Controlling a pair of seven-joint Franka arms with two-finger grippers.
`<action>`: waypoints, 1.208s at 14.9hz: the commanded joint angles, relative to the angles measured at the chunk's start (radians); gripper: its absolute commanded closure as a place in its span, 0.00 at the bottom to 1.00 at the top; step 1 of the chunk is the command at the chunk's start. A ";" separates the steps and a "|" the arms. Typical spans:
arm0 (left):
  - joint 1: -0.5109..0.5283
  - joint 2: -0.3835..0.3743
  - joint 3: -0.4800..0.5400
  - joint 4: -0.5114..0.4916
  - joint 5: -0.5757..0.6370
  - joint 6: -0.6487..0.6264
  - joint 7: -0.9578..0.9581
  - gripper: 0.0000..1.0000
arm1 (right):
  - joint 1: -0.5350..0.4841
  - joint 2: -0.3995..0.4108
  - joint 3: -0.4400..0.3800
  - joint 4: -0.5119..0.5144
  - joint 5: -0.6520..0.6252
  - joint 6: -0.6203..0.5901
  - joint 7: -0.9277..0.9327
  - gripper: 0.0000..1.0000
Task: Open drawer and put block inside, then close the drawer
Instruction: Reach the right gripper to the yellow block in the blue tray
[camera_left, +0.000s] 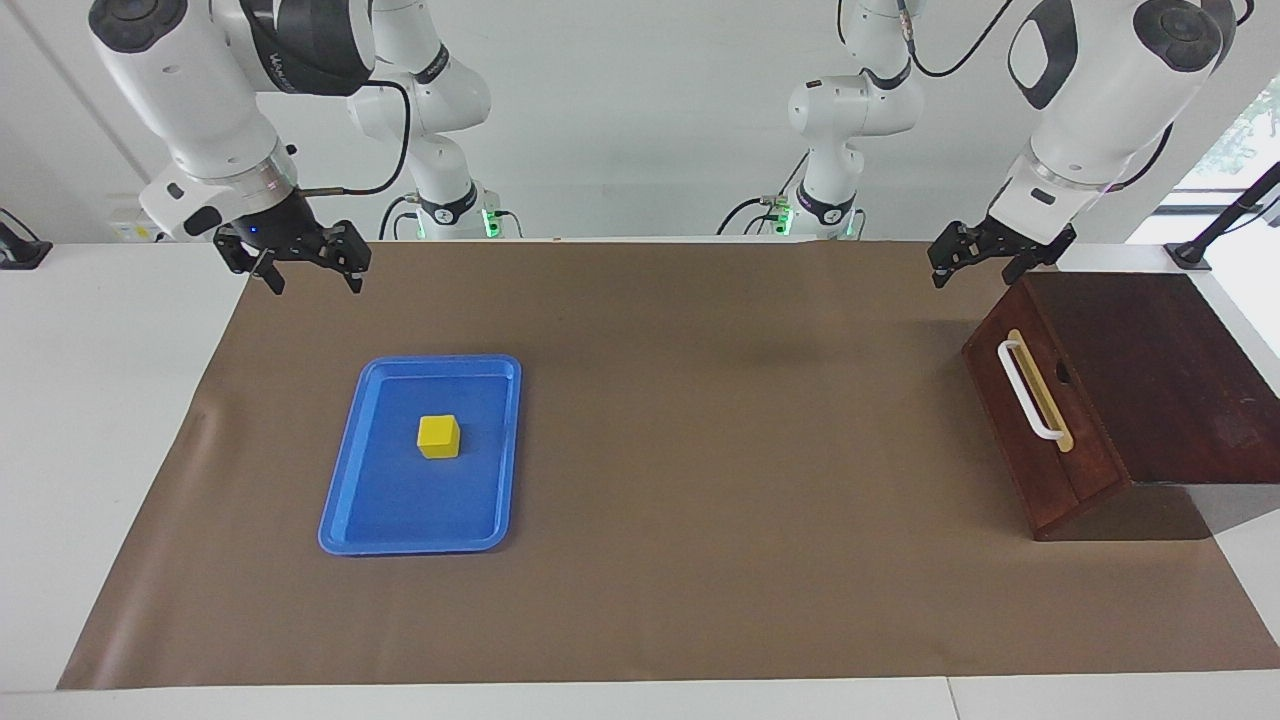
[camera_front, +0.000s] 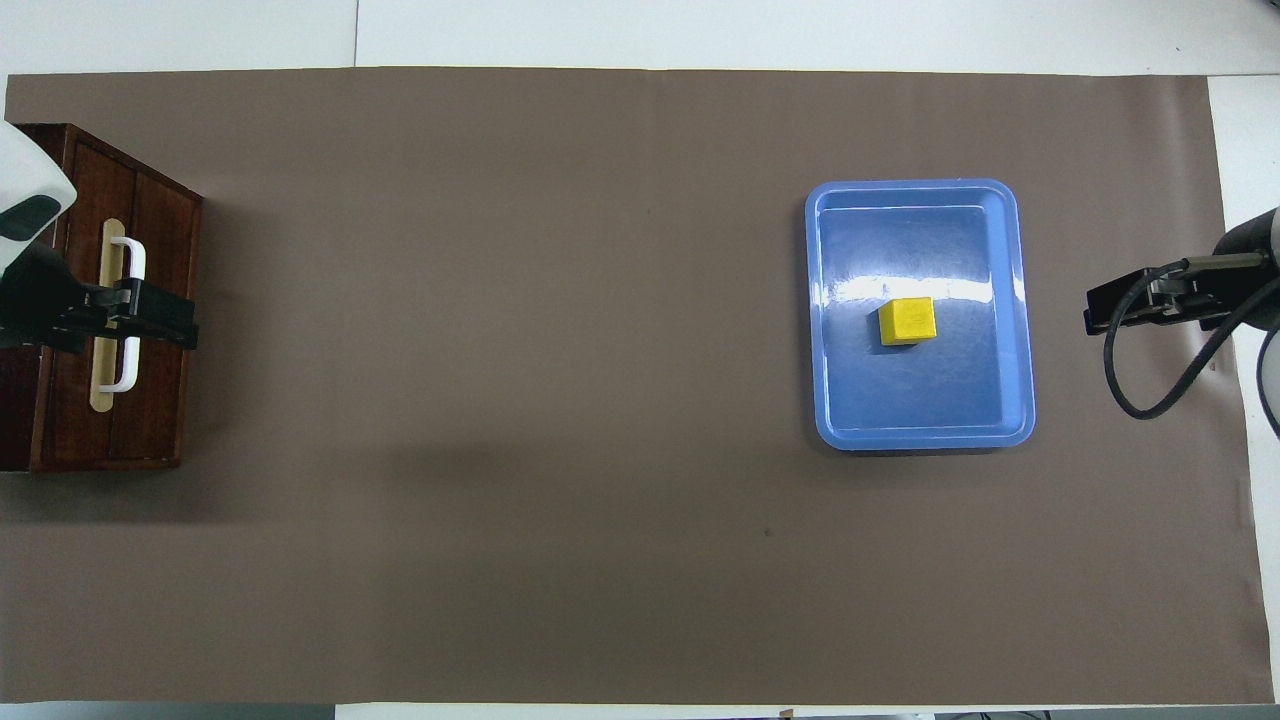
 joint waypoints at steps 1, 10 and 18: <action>-0.004 -0.008 0.000 -0.013 -0.013 0.004 0.002 0.00 | -0.008 -0.013 0.006 -0.005 0.000 -0.009 -0.006 0.00; 0.008 -0.010 0.000 -0.015 -0.013 -0.002 0.002 0.00 | -0.021 -0.016 0.003 -0.011 0.000 -0.013 0.000 0.00; 0.008 -0.010 0.000 -0.015 -0.013 0.000 0.002 0.00 | -0.022 -0.003 0.004 -0.037 0.003 0.168 0.446 0.00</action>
